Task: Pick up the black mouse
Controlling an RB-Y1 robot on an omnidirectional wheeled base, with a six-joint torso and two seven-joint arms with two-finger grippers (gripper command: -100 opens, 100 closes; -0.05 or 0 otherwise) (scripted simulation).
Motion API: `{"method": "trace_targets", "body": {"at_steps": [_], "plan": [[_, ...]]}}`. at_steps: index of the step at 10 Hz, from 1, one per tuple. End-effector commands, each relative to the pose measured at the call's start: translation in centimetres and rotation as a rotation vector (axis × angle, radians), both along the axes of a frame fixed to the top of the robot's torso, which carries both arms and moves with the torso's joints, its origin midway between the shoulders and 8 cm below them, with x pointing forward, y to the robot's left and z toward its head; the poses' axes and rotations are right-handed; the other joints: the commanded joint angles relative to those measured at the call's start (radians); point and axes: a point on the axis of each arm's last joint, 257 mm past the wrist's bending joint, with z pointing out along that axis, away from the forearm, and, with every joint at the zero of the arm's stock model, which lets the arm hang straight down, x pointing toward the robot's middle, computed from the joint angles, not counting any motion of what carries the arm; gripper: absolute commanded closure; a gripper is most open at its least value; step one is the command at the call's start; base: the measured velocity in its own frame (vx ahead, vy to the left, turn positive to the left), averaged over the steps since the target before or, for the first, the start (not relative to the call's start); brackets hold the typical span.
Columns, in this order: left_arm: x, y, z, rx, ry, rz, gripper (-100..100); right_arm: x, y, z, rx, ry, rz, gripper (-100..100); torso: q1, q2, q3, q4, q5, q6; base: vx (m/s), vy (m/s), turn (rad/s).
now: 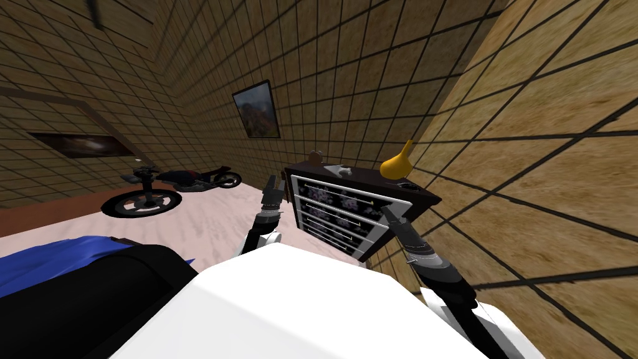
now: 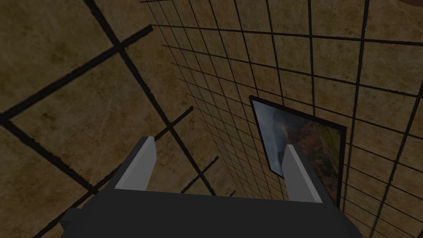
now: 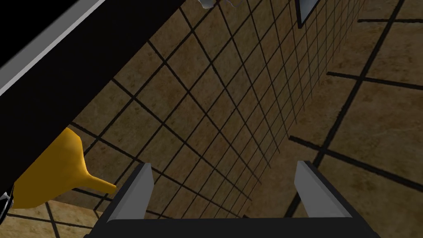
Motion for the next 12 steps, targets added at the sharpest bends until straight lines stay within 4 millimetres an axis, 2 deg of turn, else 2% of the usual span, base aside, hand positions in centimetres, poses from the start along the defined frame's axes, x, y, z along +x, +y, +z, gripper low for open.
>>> {"method": "trace_targets", "body": {"at_steps": [1, 2, 3, 4, 5, 6, 7, 9, 10, 11, 12], "plan": [[0.0, 0.0, 0.0, 0.000, 0.000, 0.000, 0, -0.1, -1.2, -1.2, -0.103, 0.024, -0.010, -100, 0.000, 0.000, 0.000, 0.000, 0.000, 0.000, -0.019, 0.044, -0.015], [0.0, 0.0, 0.0, 0.000, 0.000, 0.000, 0, -0.1, -1.0, -1.3, -0.128, 0.028, 0.004, -100, 0.000, 0.000, 0.000, 0.000, 0.000, 0.000, -0.018, 0.034, -0.012], [0.0, 0.0, 0.0, 0.000, 0.000, 0.000, 0, -0.3, -2.3, -2.4, -0.214, 0.050, -0.008, -100, 0.000, 0.000, 0.000, 0.000, 0.000, 0.000, -0.014, 0.042, -0.019], [0.0, 0.0, 0.0, 0.000, 0.000, 0.000, 0, -0.3, -2.1, -2.4, -0.238, 0.054, 0.006, -100, 0.000, 0.000, 0.000, 0.000, 0.000, 0.000, -0.010, 0.038, -0.014], [0.0, 0.0, 0.0, 0.000, 0.000, 0.000, 0, -0.5, -3.6, -3.6, -0.322, 0.080, -0.004, -100, 0.000, 0.000, 0.000, 0.000, 0.000, 0.000, -0.008, 0.040, -0.014], [0.0, 0.0, 0.0, 0.000, 0.000, 0.000, 0, -0.5, -3.4, -3.5, -0.349, 0.082, 0.010, -100, 0.000, 0.000, 0.000, 0.000, 0.000, 0.000, -0.006, 0.034, -0.011], [0.0, 0.0, 0.0, 0.000, 0.000, 0.000, 0, -0.8, -4.8, -4.9, -0.428, 0.115, 0.006, -100, 0.000, -0.001, 0.000, 0.000, 0.000, 0.000, -0.004, 0.037, -0.011], [0.0, 0.0, 0.0, 0.000, 0.000, 0.000, 0, -0.7, -4.9, -4.6, -0.467, 0.113, 0.020, -100, 0.000, -0.001, -0.001, 0.000, 0.000, 0.000, -0.001, 0.024, -0.008], [0.0, 0.0, 0.0, 0.000, 0.000, 0.000, 0, -1.0, -6.6, -5.7, -0.555, 0.146, 0.016, -100, -0.001, -0.001, -0.001, 0.000, 0.000, 0.000, 0.011, 0.031, -0.012], [0.0, 0.0, 0.0, 0.000, 0.000, 0.000, 0, -0.9, -6.5, -5.5, -0.585, 0.145, 0.030, -100, -0.001, -0.002, -0.001, 0.000, 0.000, 0.000, 0.010, 0.030, -0.012], [0.0, 0.0, 0.0, 0.000, 0.000, 0.000, 0, -1.4, -8.2, -6.8, -0.662, 0.187, 0.033, -100, -0.001, -0.002, -0.001, 0.000, 0.000, 0.000, 0.008, 0.035, -0.012]]}}
